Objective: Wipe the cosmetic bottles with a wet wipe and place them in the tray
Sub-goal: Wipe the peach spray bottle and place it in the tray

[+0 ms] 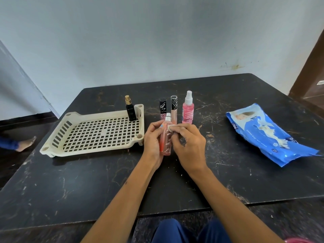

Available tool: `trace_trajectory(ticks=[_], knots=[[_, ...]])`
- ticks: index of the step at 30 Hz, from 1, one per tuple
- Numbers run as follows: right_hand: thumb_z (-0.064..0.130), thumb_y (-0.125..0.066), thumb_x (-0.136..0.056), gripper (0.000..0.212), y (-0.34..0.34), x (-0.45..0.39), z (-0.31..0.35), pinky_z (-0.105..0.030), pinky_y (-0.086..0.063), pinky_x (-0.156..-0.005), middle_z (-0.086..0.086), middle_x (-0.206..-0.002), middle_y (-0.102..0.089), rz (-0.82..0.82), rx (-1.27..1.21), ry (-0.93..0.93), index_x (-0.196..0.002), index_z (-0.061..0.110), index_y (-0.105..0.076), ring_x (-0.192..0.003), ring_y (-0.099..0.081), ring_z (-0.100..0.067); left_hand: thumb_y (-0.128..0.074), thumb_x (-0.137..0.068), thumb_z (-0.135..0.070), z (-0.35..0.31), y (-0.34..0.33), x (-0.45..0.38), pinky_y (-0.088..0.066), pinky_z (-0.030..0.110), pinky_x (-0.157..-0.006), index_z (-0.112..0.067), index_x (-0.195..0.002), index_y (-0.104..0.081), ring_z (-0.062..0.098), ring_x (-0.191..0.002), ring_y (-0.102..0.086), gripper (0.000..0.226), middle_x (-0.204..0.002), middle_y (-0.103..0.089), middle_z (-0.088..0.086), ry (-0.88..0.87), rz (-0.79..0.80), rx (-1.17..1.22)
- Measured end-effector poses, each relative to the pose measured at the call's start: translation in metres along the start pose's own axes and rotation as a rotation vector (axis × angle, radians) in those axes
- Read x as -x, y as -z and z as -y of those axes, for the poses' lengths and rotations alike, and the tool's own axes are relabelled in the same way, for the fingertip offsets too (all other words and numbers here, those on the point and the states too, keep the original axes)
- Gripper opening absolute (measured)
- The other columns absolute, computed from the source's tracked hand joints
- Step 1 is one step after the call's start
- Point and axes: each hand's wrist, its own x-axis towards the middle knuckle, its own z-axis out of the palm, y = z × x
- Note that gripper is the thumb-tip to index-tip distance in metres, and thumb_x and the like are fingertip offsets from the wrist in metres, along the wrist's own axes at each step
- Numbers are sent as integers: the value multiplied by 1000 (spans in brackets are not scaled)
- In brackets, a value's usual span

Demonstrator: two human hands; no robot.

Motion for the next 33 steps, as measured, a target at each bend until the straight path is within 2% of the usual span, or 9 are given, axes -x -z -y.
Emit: trace_trajectory(ticks=[3,6,10,13,15,19,24,28,33], knots=[[7,-51,-85,27,0,0,1,-15,-46,-92,-10,-102,-67,14,17,11,-102,-1,-71,-98,-59,-14,-46,-93,-7,-1,0,1,-52,28,-61,-12,-93,-61,17,-69,-65,16,-83,-67,8,10,21,-5],[6,-54,-84,23,0,0,1,-22,-51,-87,-10,-98,-68,26,-4,48,-97,0,-72,-94,-62,-17,-46,-93,-6,-2,0,0,-52,29,-60,-13,-95,-62,17,-71,-66,18,-86,-68,9,28,8,-3],[6,-53,-84,24,-1,0,-1,-14,-46,-88,-11,-96,-67,-15,32,-2,-95,-1,-73,-93,-58,-12,-49,-91,-4,-2,-2,1,-53,28,-62,-12,-93,-64,17,-69,-66,17,-85,-67,10,17,-3,-6],[3,-52,-84,25,-1,0,2,-19,-48,-89,-11,-100,-67,21,43,66,-100,-2,-71,-96,-58,-16,-47,-92,-5,-2,-2,1,-52,26,-58,-12,-91,-63,16,-66,-65,18,-81,-66,9,8,-14,-6],[3,-55,-83,22,0,1,2,-22,-50,-86,-11,-96,-67,21,25,94,-95,-2,-72,-91,-61,-19,-43,-93,-6,-2,-1,1,-52,29,-63,-12,-94,-63,19,-71,-64,22,-85,-66,11,8,-20,-17],[4,-52,-84,25,0,0,1,-19,-48,-88,-11,-98,-67,-2,45,41,-98,-2,-72,-95,-59,-16,-42,-93,-3,-3,-2,2,-52,29,-65,-12,-93,-64,20,-74,-63,24,-88,-66,12,0,-20,-29],[2,-55,-82,21,1,1,2,-23,-51,-86,-11,-96,-68,39,9,103,-94,-1,-73,-90,-62,-19,-40,-93,-2,-3,0,1,-52,31,-67,-12,-93,-64,21,-75,-64,26,-89,-66,13,16,-41,1],[5,-50,-86,28,0,2,0,-22,-49,-89,-11,-102,-66,30,71,41,-103,-2,-71,-96,-60,-20,-41,-93,-2,-3,-3,2,-52,25,-57,-10,-94,-63,17,-66,-64,24,-83,-66,11,16,-31,-17],[2,-51,-87,24,0,0,4,-24,-48,-88,-11,-101,-67,60,63,142,-97,-4,-72,-91,-60,-23,-40,-92,0,-3,-1,2,-52,26,-60,-9,-94,-64,20,-71,-63,26,-86,-65,14,27,-13,-28]])
